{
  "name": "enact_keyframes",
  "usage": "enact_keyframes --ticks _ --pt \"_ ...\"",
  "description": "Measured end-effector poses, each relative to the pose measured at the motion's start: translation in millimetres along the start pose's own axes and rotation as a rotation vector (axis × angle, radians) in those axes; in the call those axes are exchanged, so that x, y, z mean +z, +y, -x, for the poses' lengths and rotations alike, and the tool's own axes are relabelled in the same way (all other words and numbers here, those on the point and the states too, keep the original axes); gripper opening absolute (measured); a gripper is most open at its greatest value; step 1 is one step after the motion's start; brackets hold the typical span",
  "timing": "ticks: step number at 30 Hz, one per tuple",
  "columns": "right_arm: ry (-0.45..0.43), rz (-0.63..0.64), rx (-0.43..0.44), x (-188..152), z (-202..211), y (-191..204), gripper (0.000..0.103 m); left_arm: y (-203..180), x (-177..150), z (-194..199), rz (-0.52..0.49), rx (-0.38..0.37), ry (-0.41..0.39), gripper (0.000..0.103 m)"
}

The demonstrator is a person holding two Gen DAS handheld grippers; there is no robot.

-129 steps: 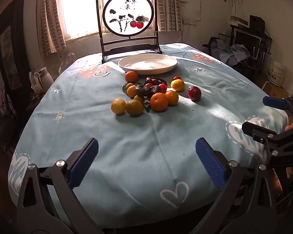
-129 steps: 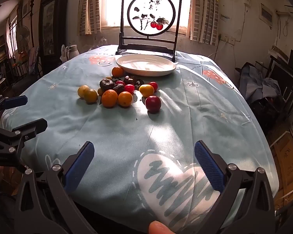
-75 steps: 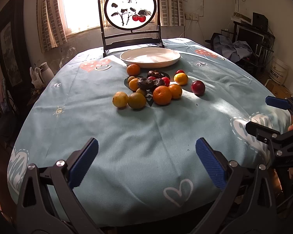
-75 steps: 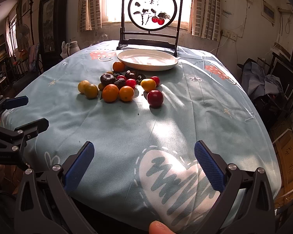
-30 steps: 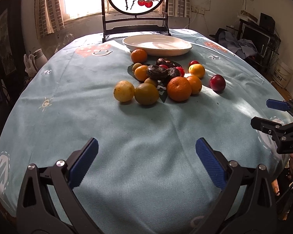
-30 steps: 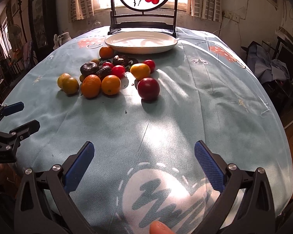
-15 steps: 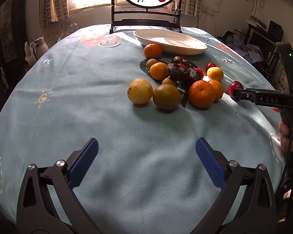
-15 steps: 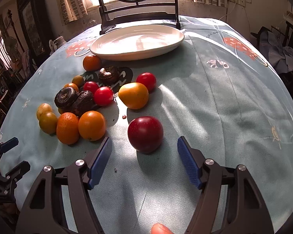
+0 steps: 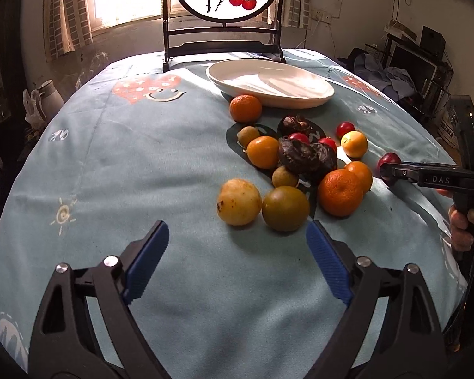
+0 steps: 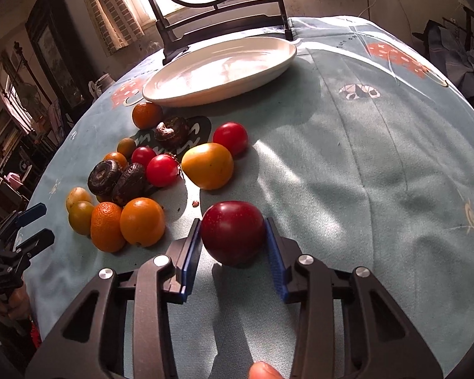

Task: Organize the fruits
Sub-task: 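Close the right gripper on the red apple while the left gripper grasps a yellow fruit, then carry the red apple and yellow fruit onto the white plate and open both grippers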

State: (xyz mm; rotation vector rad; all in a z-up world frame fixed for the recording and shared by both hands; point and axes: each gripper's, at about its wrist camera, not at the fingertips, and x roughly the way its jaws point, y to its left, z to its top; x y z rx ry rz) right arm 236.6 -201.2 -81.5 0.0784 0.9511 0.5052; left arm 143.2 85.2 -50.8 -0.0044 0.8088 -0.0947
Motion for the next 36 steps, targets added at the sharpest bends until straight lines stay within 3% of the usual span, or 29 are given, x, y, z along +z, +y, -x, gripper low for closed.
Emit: enact_keyframes --ticks 2,4,14,19,21,23,36 --pt "-0.001 -0.019 0.02 0 0 -4 0.04 6 9 -7 -0.01 -0.039 0.021 0.061" --pt "-0.002 -0.026 0.029 0 0 -4 0.04 14 15 -13 0.01 -0.07 0.041 0.052" --pt "-0.001 -0.035 0.039 0 1 -6 0.04 24 29 -42 0.066 -0.125 0.095 0.052" --pt "-0.002 -0.04 0.044 0 1 -7 0.04 47 33 -61 0.224 -0.278 0.175 0.052" --pt "-0.002 -0.04 0.044 0 1 -7 0.04 50 31 -62 0.257 -0.319 0.192 0.046" --pt "-0.002 -0.04 0.044 0 1 -7 0.04 43 27 -55 0.218 -0.32 0.183 0.037" --pt "-0.003 -0.041 0.045 -1 1 -7 0.04 25 -5 -11 0.051 -0.208 0.164 0.034"
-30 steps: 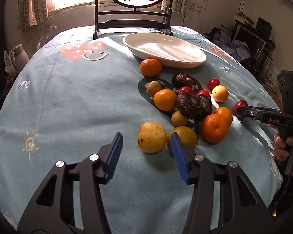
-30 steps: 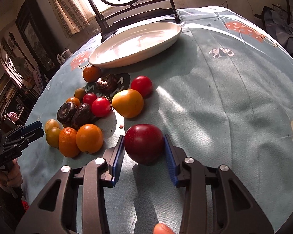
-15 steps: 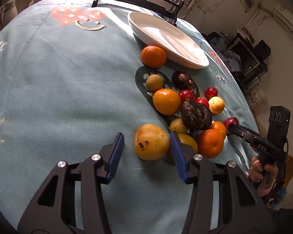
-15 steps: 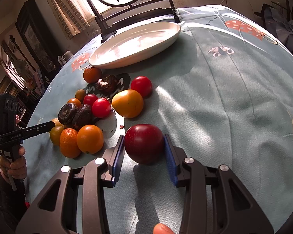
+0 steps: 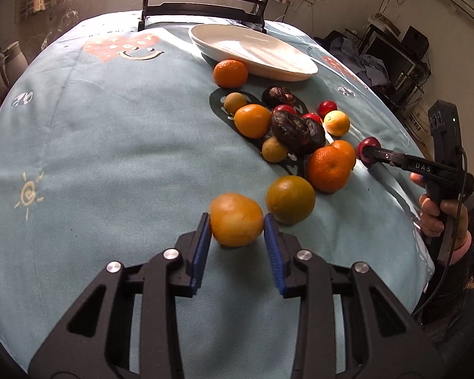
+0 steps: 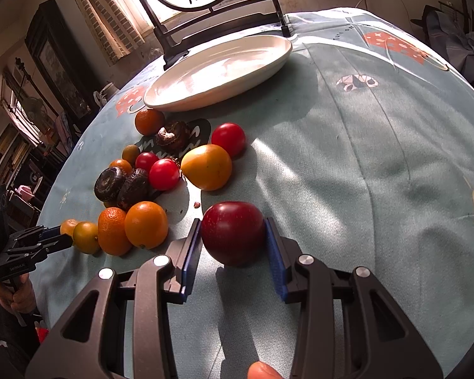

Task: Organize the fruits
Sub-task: 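Carry the red apple and yellow fruit onto the white plate and open both grippers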

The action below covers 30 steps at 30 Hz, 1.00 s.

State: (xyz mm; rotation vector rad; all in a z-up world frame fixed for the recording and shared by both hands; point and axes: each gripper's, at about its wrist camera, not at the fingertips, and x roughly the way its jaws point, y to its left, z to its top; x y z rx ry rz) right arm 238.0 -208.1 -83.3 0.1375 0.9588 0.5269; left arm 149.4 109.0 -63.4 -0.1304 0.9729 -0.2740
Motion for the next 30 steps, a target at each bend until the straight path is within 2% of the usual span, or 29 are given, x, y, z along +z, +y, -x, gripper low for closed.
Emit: enact_keyframes --ticks 9,15,20,23,24,25,30 --pt "0.0 0.002 -0.003 0 0 0 0.04 -17 9 -11 -0.074 0.101 -0.033 0.034" --pt "0.0 0.002 -0.003 0 0 1 0.04 -39 6 -17 -0.213 0.223 -0.058 0.035" --pt "0.001 0.007 -0.009 0 -1 1 0.04 -34 18 -24 -0.219 0.194 -0.057 0.036" --pt "0.001 0.007 -0.009 0 -1 1 0.04 -38 25 -33 -0.251 0.198 -0.052 0.037" --pt "0.0 0.007 -0.009 0 -1 1 0.04 -37 27 -38 -0.251 0.219 -0.037 0.037" --pt "0.0 0.007 -0.009 0 -1 1 0.04 -35 27 -47 -0.244 0.229 -0.004 0.039" --pt "0.0 0.007 -0.01 0 -1 1 0.04 -20 28 -37 -0.138 0.155 -0.026 0.036"
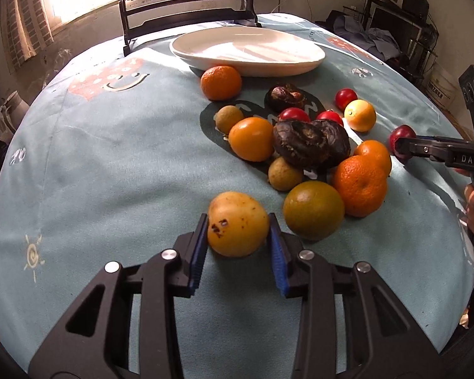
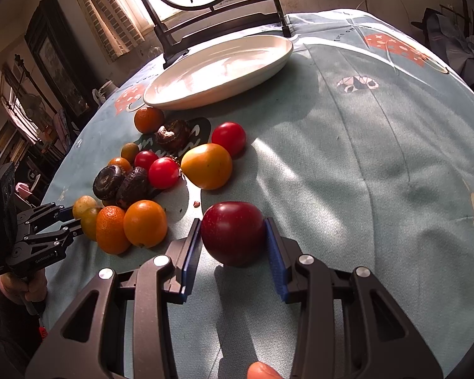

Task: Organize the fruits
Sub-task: 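Carry the red apple and yellow fruit onto the white plate and open both grippers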

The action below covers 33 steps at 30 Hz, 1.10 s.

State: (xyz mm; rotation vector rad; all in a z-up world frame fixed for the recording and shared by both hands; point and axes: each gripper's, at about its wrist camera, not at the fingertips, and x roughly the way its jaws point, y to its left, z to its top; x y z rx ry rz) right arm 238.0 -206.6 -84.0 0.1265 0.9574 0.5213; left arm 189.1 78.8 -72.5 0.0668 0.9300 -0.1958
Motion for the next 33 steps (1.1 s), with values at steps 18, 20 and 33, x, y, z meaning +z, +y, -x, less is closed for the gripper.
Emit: enact_keyframes --ticks 18,20,33 --pt "-0.211 0.105 -0.015 113 -11 32 0.04 0 146 -23 0.127 -0.036 -0.158 0.037" --pt "-0.194 0.102 -0.02 133 -32 29 0.04 2 167 -46 0.144 -0.036 -0.131 0.037" --pt "-0.109 0.126 -0.018 159 -78 25 0.047 8 196 -93 0.173 0.029 -0.068 0.076"
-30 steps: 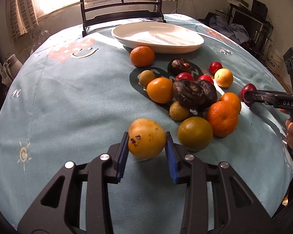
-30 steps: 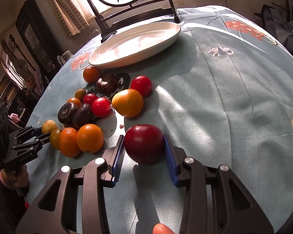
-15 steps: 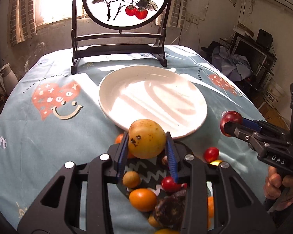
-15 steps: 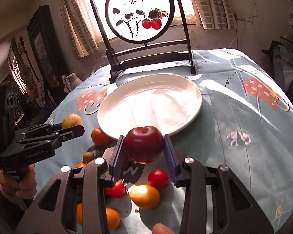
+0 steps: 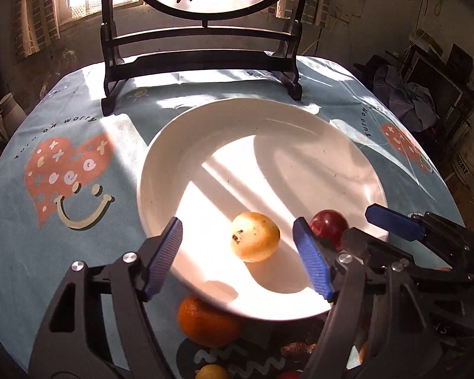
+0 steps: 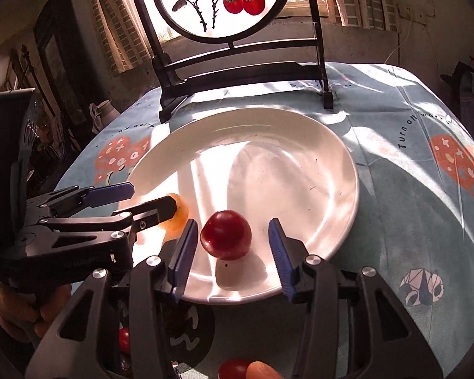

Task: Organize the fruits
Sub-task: 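Carry the red apple and yellow fruit onto the white plate and open both grippers, then grasp the yellow-orange tomato with the right gripper while the left gripper grasps a yellow citrus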

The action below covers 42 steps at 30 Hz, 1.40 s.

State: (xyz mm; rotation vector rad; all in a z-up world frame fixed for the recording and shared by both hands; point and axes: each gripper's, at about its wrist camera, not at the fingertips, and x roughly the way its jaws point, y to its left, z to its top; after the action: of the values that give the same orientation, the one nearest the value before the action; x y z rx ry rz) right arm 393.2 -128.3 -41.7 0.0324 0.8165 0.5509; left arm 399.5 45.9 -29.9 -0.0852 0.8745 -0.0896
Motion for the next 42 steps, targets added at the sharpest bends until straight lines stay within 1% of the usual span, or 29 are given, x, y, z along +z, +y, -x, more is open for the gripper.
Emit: enact_keyframes --ticks 2,4,5,7,8,9,11,12,13,15,17,19,22,26,28,29,30,35,39,41,42 --pt "-0.023 0.015 -0.006 -3 14 3 0.047 1 -5 18 -0.004 0.014 -0.029 0.086" --pt "-0.043 0.028 -0.026 -9 30 6 0.047 2 -15 39 -0.013 0.035 -0.067 0.092" --pt "-0.049 0.03 -0.029 -14 38 7 0.048 3 -23 49 -0.016 0.05 -0.085 0.095" --pt "-0.063 0.032 -0.029 -28 52 9 0.055 7 -42 68 -0.012 0.074 -0.102 0.099" --pt "-0.064 0.033 -0.038 -35 58 10 0.062 10 -51 75 -0.01 0.08 -0.104 0.099" --pt "-0.062 0.033 -0.054 -43 63 11 0.064 13 -61 82 -0.003 0.081 -0.111 0.099" --pt "-0.045 0.025 -0.078 -60 70 11 0.064 20 -84 93 0.018 0.077 -0.122 0.1" --pt "-0.029 0.015 -0.078 -66 71 11 0.064 23 -94 95 0.026 0.083 -0.112 0.1" --pt "-0.013 0.003 -0.066 -72 72 11 0.064 26 -100 98 0.032 0.094 -0.099 0.1" --pt "0.03 -0.012 -0.05 -84 72 10 0.064 34 -112 104 0.052 0.097 -0.108 0.1" --pt "0.06 -0.011 -0.045 -91 70 11 0.064 43 -120 108 0.094 0.115 -0.122 0.1" --pt "0.094 -0.007 -0.046 -98 65 11 0.064 49 -126 107 0.117 0.137 -0.109 0.1" --pt "0.132 0.011 -0.048 -105 58 15 0.064 57 -133 105 0.135 0.146 -0.092 0.1" --pt "0.143 0.042 -0.048 -107 51 20 0.064 55 -136 109 0.126 0.128 -0.102 0.1" --pt "0.149 0.045 -0.05 -108 48 21 0.062 52 -137 111 0.111 0.127 -0.108 0.1" --pt "0.149 0.046 -0.051 -108 47 20 0.055 51 -137 112 0.105 0.124 -0.11 0.1" --pt "0.15 0.047 -0.052 -108 46 20 0.053 50 -138 112 0.101 0.119 -0.111 0.1" --pt "0.155 0.046 -0.054 -108 42 19 0.05 45 -139 114 0.078 0.122 -0.114 0.1" --pt "0.148 0.05 -0.046 -108 42 20 0.044 43 -142 114 0.062 0.111 -0.11 0.1" --pt "0.145 0.054 -0.046 -108 43 20 0.042 41 -142 113 0.035 0.089 -0.088 0.1" --pt "0.143 0.051 -0.041 -108 45 19 0.042 39 -143 113 0.009 0.058 -0.067 0.1"
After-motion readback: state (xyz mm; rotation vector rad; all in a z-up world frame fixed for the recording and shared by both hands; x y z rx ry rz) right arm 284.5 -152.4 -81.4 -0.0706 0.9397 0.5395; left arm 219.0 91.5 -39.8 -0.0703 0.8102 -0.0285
